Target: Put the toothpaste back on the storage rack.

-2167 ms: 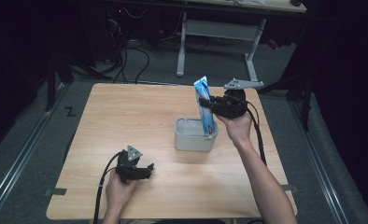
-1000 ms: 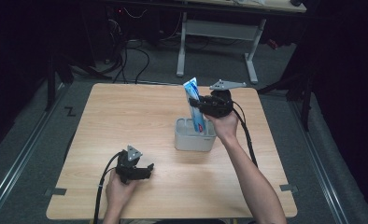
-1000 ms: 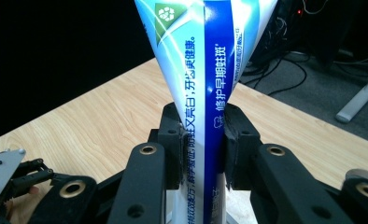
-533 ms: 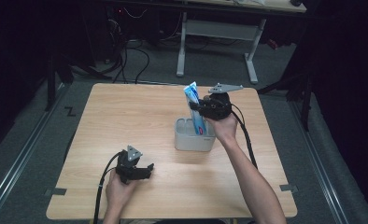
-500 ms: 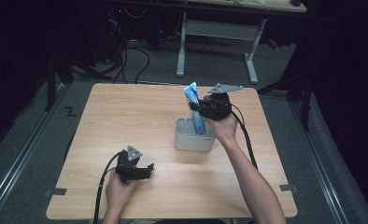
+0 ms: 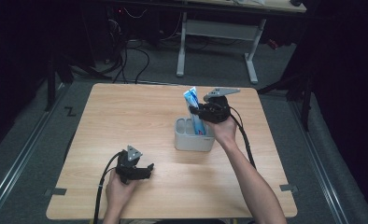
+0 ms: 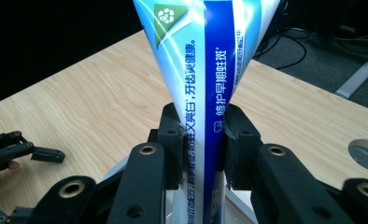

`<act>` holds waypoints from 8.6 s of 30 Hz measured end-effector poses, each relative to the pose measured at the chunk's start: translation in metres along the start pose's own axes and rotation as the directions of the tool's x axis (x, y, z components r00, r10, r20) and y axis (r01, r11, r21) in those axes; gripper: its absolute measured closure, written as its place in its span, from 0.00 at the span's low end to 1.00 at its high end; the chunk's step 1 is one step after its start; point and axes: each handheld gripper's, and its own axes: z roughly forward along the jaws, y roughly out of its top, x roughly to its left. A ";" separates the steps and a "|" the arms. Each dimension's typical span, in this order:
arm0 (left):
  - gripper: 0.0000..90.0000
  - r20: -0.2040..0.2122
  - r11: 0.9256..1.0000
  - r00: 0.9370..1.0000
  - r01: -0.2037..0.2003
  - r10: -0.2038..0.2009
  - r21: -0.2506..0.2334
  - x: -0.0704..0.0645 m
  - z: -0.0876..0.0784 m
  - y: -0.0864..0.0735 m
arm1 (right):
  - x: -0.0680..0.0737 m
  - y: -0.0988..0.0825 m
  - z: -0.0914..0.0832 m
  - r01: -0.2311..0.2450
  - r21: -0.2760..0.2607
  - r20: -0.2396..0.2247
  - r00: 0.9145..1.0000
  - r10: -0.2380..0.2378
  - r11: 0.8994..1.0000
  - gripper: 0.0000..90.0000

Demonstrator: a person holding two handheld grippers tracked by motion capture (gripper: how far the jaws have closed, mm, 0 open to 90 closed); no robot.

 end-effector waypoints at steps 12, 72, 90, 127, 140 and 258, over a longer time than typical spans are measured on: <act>0.18 0.000 1.000 1.000 0.000 0.000 0.000 0.000 0.000 0.000 | -0.001 -0.005 0.002 0.005 0.035 0.013 1.000 -0.006 0.999 0.80; 0.18 0.000 1.000 1.000 0.001 -0.001 -0.002 0.000 0.000 0.000 | 0.002 -0.027 0.019 0.020 0.145 -0.015 1.000 -0.018 0.989 0.79; 0.18 0.000 1.000 1.000 0.002 -0.002 -0.002 0.000 0.000 0.000 | 0.006 -0.025 0.016 0.018 0.120 -0.014 1.000 -0.017 0.993 0.66; 0.18 0.000 1.000 1.000 0.001 -0.001 -0.001 0.000 0.000 0.000 | -0.005 -0.027 -0.029 -0.022 0.008 0.011 1.000 0.022 1.000 0.60; 0.18 0.000 1.000 1.000 0.001 -0.001 -0.001 0.000 0.000 0.000 | -0.005 -0.027 -0.038 -0.021 -0.002 0.015 1.000 0.021 1.000 0.61; 0.18 0.000 1.000 1.000 0.002 -0.002 -0.002 0.000 0.000 0.000 | -0.031 -0.095 -0.135 -0.140 -0.093 0.130 0.980 0.151 0.986 0.61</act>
